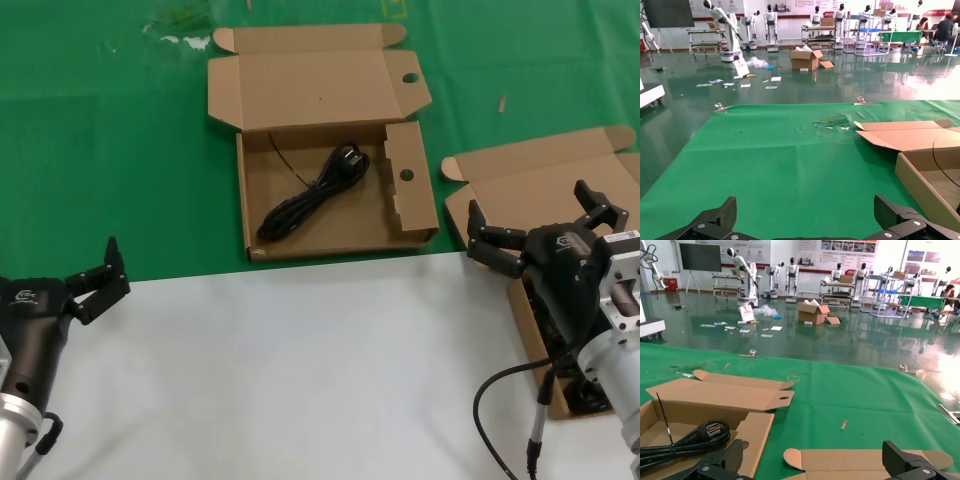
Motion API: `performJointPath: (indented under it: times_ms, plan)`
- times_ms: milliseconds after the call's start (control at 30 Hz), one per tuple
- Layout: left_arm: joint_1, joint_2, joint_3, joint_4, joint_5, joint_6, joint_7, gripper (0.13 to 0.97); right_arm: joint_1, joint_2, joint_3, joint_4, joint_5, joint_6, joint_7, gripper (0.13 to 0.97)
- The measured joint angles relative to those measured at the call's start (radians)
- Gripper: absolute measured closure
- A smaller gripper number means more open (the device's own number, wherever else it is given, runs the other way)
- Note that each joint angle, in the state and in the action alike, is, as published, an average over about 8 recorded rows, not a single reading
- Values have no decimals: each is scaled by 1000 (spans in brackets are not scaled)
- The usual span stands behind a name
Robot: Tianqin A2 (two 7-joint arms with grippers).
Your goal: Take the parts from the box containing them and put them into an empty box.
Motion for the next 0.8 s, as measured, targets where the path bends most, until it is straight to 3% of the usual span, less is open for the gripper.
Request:
performJointPath:
  times_ms: [800]
  plan:
    - [0,0,0,0,0,0,0,132,0,0,0,0,0,0,0,129]
